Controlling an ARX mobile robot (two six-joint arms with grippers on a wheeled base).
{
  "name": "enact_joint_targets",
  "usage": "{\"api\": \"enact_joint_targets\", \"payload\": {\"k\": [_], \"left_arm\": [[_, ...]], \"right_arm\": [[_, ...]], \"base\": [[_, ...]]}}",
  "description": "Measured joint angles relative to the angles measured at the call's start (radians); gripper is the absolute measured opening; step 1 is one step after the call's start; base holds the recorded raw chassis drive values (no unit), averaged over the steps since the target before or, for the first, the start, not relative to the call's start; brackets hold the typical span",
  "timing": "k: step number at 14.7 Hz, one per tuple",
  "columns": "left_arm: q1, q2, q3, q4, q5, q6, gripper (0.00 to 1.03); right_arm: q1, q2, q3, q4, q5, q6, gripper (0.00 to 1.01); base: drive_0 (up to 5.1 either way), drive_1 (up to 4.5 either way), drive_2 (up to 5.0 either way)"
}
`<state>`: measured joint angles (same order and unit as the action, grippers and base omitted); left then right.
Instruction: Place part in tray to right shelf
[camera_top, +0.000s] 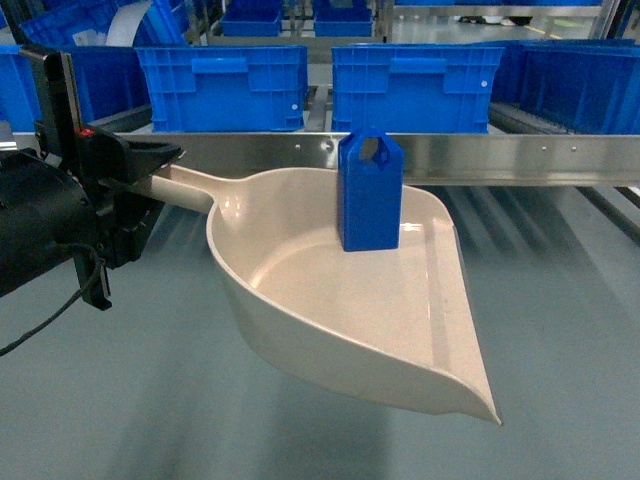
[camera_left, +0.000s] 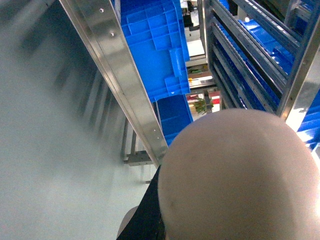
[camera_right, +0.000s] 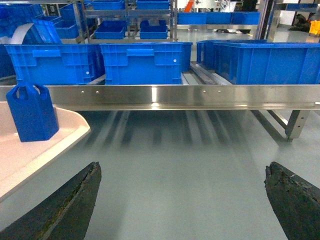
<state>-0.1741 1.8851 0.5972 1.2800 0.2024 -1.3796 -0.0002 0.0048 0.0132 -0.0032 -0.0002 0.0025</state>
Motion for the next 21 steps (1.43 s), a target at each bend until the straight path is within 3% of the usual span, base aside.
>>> {"api": "enact_joint_targets", "payload": {"k": [13,18,21], "left_arm": [[0.001,0.000,0.000,-0.001,0.000,0.000,0.15],[-0.004,0.000,0.001,0.000,0.004,0.000,0.15],[0.009,0.000,0.002,0.001,-0.004,-0.001,0.15]], "right_arm": [[0.000,0.000,0.000,0.000,0.000,0.000,0.98],[0.000,0.000,0.000,-0.001,0.000,0.000,0.98],[0.000,0.000,0.000,-0.001,0.000,0.000,0.98]], "base": [[0.0,0.00,0.0],[0.1,3.88,-3.7],[0.0,0.00,0.0]]}}
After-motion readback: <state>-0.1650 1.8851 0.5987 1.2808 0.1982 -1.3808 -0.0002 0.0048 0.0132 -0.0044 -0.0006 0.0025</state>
